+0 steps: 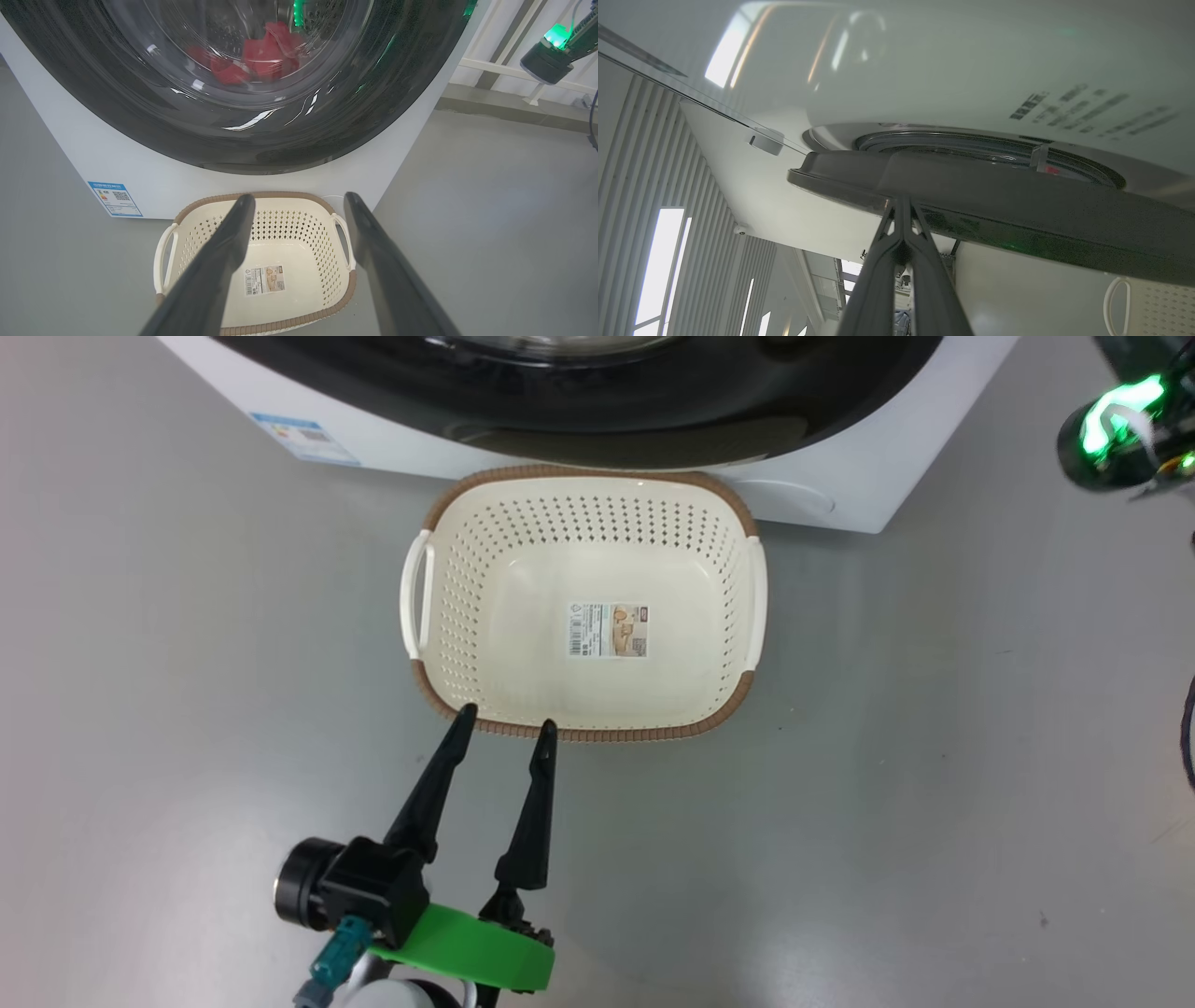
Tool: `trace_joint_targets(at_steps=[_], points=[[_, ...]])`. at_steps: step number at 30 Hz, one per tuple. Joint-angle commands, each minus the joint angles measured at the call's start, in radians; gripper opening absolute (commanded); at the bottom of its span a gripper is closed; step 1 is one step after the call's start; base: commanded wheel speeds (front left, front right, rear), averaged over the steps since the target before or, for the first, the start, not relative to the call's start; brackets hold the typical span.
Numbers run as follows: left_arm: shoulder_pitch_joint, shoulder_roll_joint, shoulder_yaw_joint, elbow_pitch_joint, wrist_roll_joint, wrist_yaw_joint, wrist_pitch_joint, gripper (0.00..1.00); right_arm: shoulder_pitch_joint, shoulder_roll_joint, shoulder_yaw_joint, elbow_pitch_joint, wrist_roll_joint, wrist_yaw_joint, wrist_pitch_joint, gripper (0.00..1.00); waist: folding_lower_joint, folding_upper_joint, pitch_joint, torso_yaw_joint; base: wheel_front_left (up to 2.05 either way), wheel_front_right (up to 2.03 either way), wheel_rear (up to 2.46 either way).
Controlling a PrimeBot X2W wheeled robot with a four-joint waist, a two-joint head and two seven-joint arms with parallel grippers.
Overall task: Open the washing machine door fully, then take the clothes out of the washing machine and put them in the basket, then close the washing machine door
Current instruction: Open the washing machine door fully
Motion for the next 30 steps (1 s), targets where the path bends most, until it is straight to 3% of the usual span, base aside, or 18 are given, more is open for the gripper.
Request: trace_joint_targets(at_steps=[1, 16, 30], points=[[-0.017, 0.01, 0.017, -0.025, -0.009, 0.009, -0.008, 1.0, -0.037, -0.007, -0.004, -0.007, -0.01, 0.0, 0.012, 0.0, 0.0, 0.0, 0.02, 0.019, 0.0, 0.0, 0.0], [-0.041, 0.01, -0.021, -0.04, -0.034, 0.031, -0.008, 1.0, -0.167, -0.013, 0.012, 0.097, -0.108, 0.0, 0.054, 0.0, 0.0, 0.0, 0.062, 0.051, 0.0, 0.0, 0.0], [-0.053, 0.01, -0.031, -0.038, -0.042, 0.031, -0.008, 1.0, -0.13, 0.01, 0.031, 0.098, -0.173, 0.0, 0.097, 0.0, 0.0, 0.0, 0.037, 0.051, 0.0, 0.0, 0.0]])
